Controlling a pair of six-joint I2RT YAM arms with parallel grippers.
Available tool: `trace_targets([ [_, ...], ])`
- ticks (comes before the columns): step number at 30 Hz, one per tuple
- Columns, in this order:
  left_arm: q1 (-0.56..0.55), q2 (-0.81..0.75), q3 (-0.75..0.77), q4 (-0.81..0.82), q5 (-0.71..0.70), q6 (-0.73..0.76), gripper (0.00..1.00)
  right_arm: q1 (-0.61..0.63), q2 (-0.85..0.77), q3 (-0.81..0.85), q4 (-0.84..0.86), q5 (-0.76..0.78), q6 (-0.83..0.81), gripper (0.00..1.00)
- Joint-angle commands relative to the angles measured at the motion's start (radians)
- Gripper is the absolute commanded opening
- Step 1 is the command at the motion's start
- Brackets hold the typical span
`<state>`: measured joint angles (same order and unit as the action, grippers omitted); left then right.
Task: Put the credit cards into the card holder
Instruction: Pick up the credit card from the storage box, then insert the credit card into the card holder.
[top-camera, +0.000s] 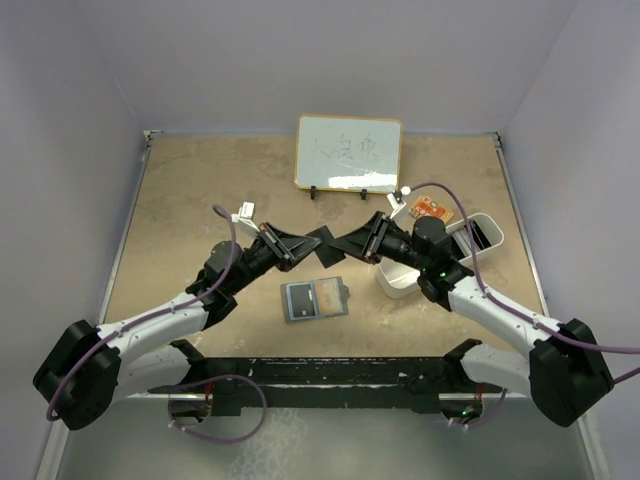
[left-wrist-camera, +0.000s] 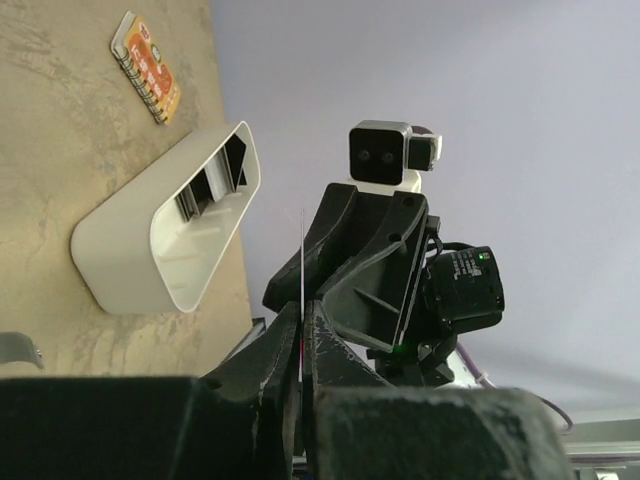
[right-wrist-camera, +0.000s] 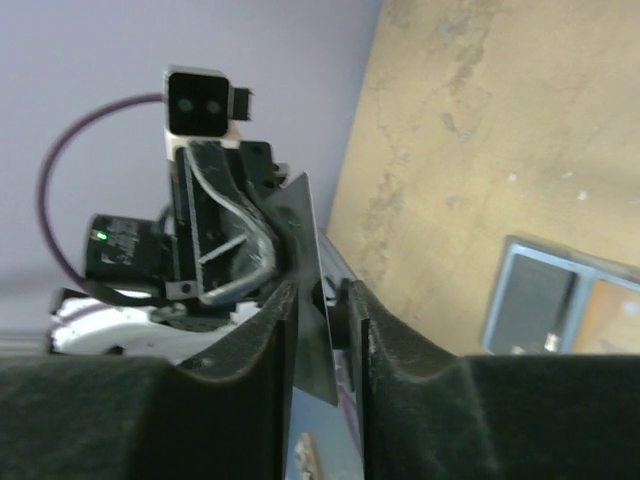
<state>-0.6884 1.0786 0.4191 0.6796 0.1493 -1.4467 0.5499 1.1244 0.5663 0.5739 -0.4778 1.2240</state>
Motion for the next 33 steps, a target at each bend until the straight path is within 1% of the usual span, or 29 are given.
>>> trace_targets([
  [1, 0.001, -0.029, -0.009, -0.007, 0.02, 0.105, 0.0, 0.005, -0.058, -0.015, -0.096, -0.023, -0.159, 0.35],
  [5, 0.005, -0.032, -0.011, -0.044, 0.054, 0.166, 0.0, 0.005, -0.103, -0.012, -0.212, -0.007, -0.257, 0.42],
  [8, 0.011, -0.028, -0.02, -0.112, 0.066, 0.22, 0.0, 0.005, -0.124, 0.001, -0.317, -0.007, -0.324, 0.46],
  [11, 0.024, -0.003, -0.058, -0.064, 0.099, 0.222, 0.0, 0.005, -0.133, 0.024, -0.377, 0.044, -0.383, 0.48],
  [15, 0.054, 0.029, -0.095, -0.023, 0.165, 0.223, 0.0, 0.005, -0.123, 0.025, -0.428, 0.064, -0.409, 0.5],
  [17, 0.071, 0.035, -0.109, -0.028, 0.192, 0.236, 0.0, 0.006, -0.107, 0.033, -0.461, 0.08, -0.429, 0.5],
  [20, 0.097, 0.038, -0.12, -0.077, 0.212, 0.274, 0.0, 0.006, -0.065, 0.065, -0.526, 0.124, -0.49, 0.49],
  [25, 0.136, 0.044, -0.118, -0.166, 0.257, 0.342, 0.0, 0.019, 0.049, 0.149, -0.655, 0.176, -0.603, 0.46],
  [28, 0.157, 0.051, -0.111, -0.23, 0.272, 0.387, 0.0, 0.057, 0.109, 0.2, -0.725, 0.246, -0.649, 0.45],
  [33, 0.167, 0.109, -0.113, -0.239, 0.319, 0.417, 0.0, 0.13, 0.188, 0.259, -0.774, 0.346, -0.711, 0.46],
])
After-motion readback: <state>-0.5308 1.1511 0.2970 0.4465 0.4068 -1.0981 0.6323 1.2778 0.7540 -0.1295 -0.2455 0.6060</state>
